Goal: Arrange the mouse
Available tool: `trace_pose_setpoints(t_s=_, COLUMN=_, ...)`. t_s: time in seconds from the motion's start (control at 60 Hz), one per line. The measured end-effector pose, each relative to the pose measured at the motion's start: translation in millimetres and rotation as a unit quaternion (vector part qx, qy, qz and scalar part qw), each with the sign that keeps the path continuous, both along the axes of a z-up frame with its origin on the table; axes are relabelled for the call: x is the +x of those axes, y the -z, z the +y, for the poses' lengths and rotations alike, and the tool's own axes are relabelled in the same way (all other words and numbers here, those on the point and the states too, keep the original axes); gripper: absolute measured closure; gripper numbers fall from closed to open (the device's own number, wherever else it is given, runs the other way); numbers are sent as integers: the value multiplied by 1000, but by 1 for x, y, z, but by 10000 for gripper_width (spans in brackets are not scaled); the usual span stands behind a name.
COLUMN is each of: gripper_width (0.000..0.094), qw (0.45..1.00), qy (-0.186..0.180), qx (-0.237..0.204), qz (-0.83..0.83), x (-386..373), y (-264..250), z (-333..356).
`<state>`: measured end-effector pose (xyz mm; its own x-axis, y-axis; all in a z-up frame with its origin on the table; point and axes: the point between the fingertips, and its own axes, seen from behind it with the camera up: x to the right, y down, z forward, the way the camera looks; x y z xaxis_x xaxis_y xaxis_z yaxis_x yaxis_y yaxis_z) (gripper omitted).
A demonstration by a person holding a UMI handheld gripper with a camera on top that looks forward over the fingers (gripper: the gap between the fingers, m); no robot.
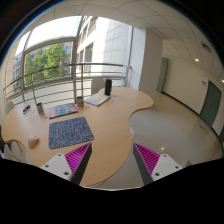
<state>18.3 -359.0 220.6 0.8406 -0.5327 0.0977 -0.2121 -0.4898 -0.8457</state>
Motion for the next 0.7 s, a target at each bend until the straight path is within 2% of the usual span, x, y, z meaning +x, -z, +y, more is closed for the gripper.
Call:
trace_pose_setpoints(t_s=0.017, gripper_width=86, qw=1000, qy=1, qx=-3, qz=-1, x=-12, y=-10, z=-12)
trace_pose_setpoints(t_s=0.183, gripper_width=87, qw=999, qy=3, qx=-33, qz=-10, x=-26, y=8, z=-21)
trace_pose_setpoints(t_s=0.383, gripper_width=83, qw=998, qy=-3, qx=-58, qz=5, x=-81, y=65, z=-19)
trace_pose_setpoints(t_s=0.55, gripper_width=86, qw=997, qy=-37, qx=-58, qz=30, x=-181, y=119, z=1)
trace_pose_setpoints(t_s=0.7, gripper_width=85, qw=993, qy=-87, qx=-51, qz=60, x=-284, y=156, z=51)
